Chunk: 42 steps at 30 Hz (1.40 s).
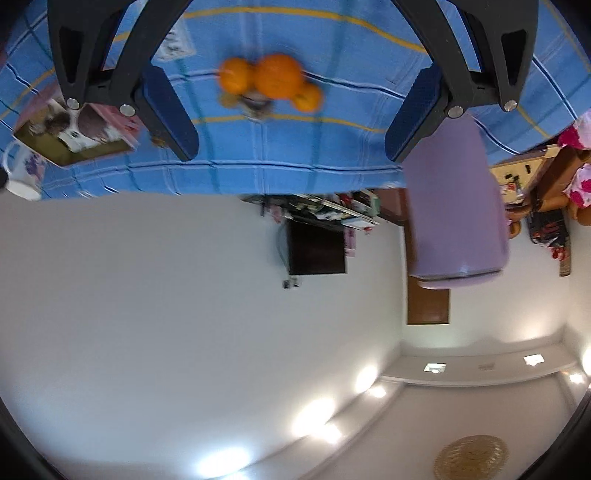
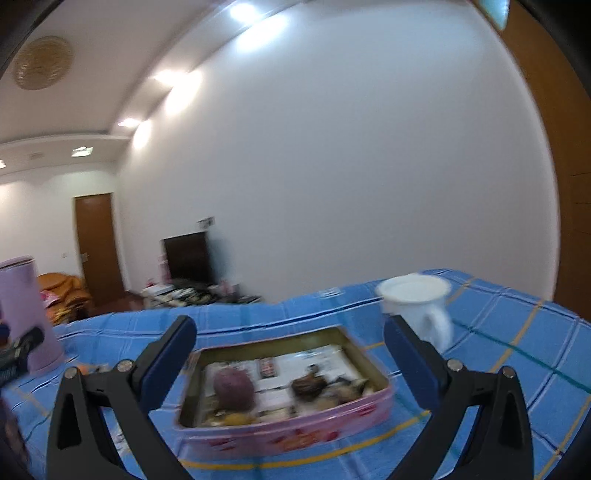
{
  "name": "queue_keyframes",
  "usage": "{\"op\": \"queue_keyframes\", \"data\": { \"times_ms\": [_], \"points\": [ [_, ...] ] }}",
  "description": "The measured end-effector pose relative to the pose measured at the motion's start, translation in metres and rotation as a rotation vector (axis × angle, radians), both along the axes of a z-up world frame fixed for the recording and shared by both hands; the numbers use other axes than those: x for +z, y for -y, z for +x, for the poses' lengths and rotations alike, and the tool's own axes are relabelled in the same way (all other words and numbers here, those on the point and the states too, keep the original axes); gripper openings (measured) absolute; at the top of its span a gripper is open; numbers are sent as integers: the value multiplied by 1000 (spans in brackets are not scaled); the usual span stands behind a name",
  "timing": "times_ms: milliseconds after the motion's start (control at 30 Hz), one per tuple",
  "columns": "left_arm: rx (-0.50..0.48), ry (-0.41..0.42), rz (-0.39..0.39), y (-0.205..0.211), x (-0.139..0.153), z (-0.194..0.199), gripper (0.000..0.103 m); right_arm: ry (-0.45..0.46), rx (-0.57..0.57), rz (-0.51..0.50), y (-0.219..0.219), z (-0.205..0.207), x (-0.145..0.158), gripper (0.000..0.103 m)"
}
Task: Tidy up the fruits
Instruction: 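Withdraw both open tools away from the tin, then grasp an orange with the right tool while the left tool grasps another orange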
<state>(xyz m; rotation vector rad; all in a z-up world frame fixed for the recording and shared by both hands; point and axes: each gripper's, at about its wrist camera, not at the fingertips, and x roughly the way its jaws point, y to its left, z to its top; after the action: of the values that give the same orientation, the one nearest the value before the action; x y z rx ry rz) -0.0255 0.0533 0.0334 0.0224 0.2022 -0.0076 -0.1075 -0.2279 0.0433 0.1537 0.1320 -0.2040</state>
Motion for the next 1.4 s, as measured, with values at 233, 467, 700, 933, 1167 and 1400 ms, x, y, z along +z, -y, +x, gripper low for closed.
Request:
{"op": "queue_keyframes", "data": {
  "times_ms": [233,467,700,933,1167,1400],
  "points": [
    [183,-25,9,-62,0,32,102,-70,137,0,-51,22,-2,103],
    [197,-130,8,-72,-9,50,102,-277,305,32,-113,71,-11,103],
    [169,-178,100,-58,-14,58,102,-539,461,0,-166,126,-42,76],
    [115,-205,107,-52,-11,60,102,-694,515,20,-188,159,-70,58],
    [-6,-271,166,-33,-22,62,102,-739,540,39,-195,172,-78,40],
    [-34,-288,172,-29,-25,61,102,-697,549,64,-183,156,-69,40]
  ]
}}
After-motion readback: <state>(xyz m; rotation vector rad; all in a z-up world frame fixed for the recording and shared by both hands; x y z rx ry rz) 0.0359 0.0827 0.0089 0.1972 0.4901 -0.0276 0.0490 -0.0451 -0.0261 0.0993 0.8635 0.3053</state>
